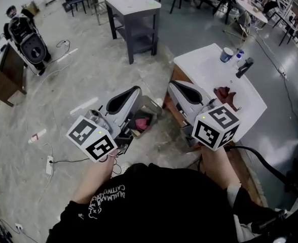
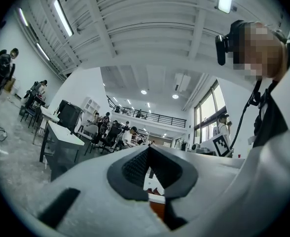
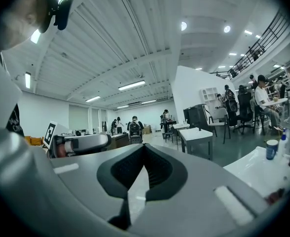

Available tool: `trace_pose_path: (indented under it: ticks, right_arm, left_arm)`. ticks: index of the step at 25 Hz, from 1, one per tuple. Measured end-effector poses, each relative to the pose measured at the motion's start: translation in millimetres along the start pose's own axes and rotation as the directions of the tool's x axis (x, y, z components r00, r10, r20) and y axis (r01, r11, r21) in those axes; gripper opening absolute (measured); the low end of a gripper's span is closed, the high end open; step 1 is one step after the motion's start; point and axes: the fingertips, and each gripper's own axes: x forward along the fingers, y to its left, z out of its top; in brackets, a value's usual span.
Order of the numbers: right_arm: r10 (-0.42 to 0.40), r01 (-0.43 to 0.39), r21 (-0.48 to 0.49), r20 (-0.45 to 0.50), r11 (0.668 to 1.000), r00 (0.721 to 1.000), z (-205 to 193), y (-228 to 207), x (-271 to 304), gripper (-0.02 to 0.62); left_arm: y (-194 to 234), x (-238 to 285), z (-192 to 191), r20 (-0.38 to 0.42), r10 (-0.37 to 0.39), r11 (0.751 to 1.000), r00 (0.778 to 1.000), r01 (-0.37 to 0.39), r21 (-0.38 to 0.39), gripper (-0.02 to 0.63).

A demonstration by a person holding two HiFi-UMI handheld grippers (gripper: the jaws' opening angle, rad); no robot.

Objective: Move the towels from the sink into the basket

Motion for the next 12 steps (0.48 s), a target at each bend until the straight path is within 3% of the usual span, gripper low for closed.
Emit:
trace_pose_path:
  ticks: [12]
  right_arm:
    - [0.070,-0.070,0.007,-0.027,0.998,0.997,-20.6,-24.6,-53.4,0.006]
  left_arm:
    - [-51.0,24.9,-40.8,0.007,0.077,0.997,0.997,-0.077,0.016,0.000]
